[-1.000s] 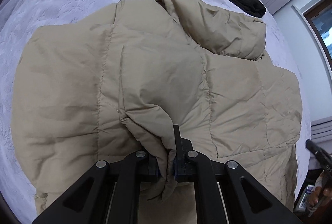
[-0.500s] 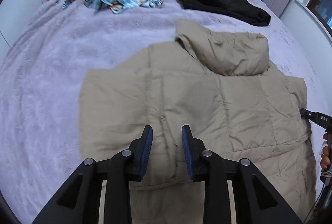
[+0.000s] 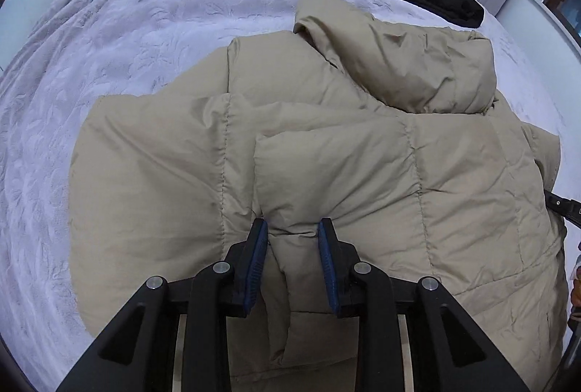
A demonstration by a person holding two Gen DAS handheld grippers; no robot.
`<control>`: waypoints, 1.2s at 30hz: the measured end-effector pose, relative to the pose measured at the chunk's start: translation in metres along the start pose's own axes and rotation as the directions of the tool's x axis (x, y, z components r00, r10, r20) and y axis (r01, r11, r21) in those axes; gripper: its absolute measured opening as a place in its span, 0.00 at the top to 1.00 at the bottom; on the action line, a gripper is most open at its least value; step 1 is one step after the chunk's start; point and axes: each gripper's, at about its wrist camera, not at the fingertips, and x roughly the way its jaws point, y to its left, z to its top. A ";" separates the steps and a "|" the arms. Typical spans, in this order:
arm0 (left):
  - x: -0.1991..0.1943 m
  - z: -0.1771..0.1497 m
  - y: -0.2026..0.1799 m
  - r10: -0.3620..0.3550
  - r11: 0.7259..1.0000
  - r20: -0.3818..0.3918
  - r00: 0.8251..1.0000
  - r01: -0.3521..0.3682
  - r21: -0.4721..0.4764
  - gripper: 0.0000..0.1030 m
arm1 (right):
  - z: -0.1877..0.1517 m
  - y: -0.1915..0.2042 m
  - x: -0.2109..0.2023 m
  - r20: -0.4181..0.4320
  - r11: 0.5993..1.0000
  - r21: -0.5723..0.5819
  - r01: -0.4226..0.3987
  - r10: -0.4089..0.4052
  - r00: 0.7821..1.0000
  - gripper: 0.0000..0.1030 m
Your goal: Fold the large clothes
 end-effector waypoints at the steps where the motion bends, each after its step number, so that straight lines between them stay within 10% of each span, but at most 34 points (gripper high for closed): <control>1: -0.001 0.001 0.000 0.003 1.000 -0.003 1.000 -0.003 -0.003 0.70 | -0.001 -0.001 0.002 0.004 1.000 0.004 -0.003 0.003 1.000 0.93; 20: -0.079 -0.044 -0.003 0.089 0.995 0.007 0.996 -0.088 -0.042 0.70 | -0.059 0.002 -0.072 -0.013 0.998 0.062 -0.022 0.023 1.000 0.75; 21: -0.081 -0.048 -0.005 0.089 0.995 -0.001 0.996 -0.088 -0.044 0.60 | -0.064 0.002 -0.073 -0.021 0.998 0.063 -0.022 0.024 0.999 0.75; 22: -0.083 -0.053 -0.005 0.089 0.995 -0.009 0.996 -0.089 -0.053 0.23 | -0.068 0.002 -0.073 -0.028 0.998 0.064 -0.023 0.025 0.999 0.75; 24: -0.093 -0.063 -0.007 0.109 0.991 0.018 0.994 -0.107 -0.076 0.01 | -0.075 0.000 -0.075 -0.044 0.997 0.072 -0.030 0.033 0.998 0.75; 36: -0.118 -0.108 -0.021 0.153 0.982 -0.047 0.987 -0.158 -0.105 0.01 | -0.101 0.004 -0.094 -0.101 0.996 0.056 -0.069 0.075 0.992 0.65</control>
